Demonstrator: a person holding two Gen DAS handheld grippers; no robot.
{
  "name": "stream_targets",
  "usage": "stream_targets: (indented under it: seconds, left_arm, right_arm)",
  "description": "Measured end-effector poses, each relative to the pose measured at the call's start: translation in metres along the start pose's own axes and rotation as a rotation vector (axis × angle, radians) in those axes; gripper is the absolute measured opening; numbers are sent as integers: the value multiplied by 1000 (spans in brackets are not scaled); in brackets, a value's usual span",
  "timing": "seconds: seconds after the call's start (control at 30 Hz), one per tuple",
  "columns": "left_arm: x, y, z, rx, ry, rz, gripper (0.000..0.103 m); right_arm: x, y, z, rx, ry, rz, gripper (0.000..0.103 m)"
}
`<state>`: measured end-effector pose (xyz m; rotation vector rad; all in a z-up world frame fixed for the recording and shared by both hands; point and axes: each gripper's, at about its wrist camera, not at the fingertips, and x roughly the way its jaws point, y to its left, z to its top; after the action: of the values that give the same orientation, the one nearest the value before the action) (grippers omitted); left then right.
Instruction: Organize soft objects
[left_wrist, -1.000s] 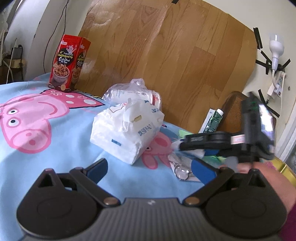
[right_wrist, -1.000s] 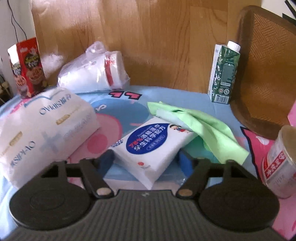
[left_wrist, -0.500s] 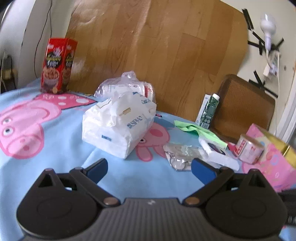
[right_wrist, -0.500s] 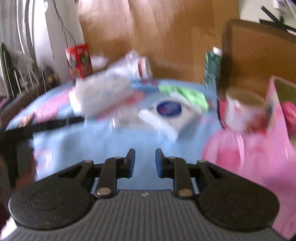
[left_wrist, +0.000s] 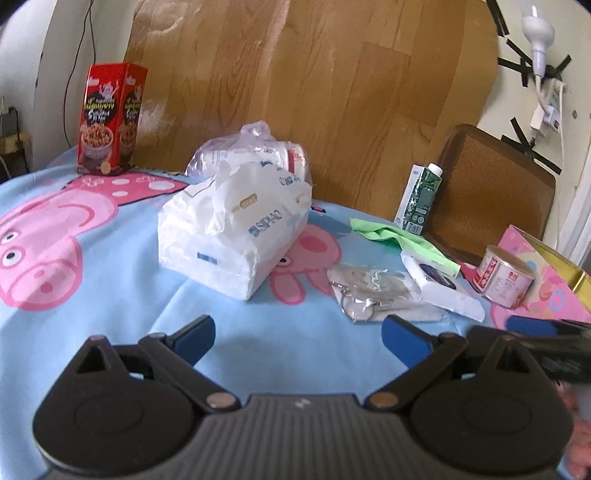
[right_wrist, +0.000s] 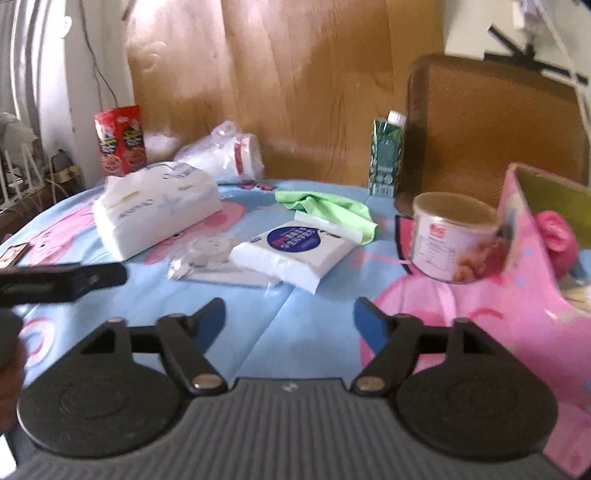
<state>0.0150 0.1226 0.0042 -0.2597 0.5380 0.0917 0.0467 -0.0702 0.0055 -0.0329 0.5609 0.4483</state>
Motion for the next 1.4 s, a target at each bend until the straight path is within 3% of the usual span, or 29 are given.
stream_targets:
  seconds: [0.17,0.27,0.3,0.4,0.5,0.6,0.97,1.17,1.2,1.23,1.3,1.37,1.4]
  left_arm:
    - [-1,1,0,-1,0,-17,100]
    - [-1,0,0,6,-1,-30,100]
    - [-1,1,0,5,0,-34,100]
    - [0,3,1,-10,6,-43,100]
    - [-1,7,1,-30,5,-49,100]
    - [-2,9,1,-39,6,-60,100]
    - [2,8,2,-33,22,-72,100]
    - [0,11,2,-45,12,-72,100]
    - [0,11,2,-47,11,-74,100]
    - [0,11,2,-46,12,-76,100]
    - [0,11,2,-44,13,-77,100]
    - [-1,11,2,-43,11,-78,100]
    - [-1,12,2,-44,9,-79,100]
  right_arm:
    - [48,-3,14,16,69,-62,87]
    - [50,4,14,-31,60,-91,62]
    - [46,6,12,-49,50,-72,44]
    - [42,17,9,-107,34,-50,16]
    - [41,35,5,-205,23,-95,14]
    - [40,38,4,-224,19,-99,13]
    - [-14,49,-32,-239,13,19,12]
    - [-13,52,-28,-223,33,47,13]
    - [-12,52,-26,-219,34,43,20]
    - [-11,53,-26,-216,34,36,34]
    - [-8,55,-24,-226,24,20,42]
    - [0,57,-23,-239,16,7,41]
    - [0,54,-22,-228,15,15,25]
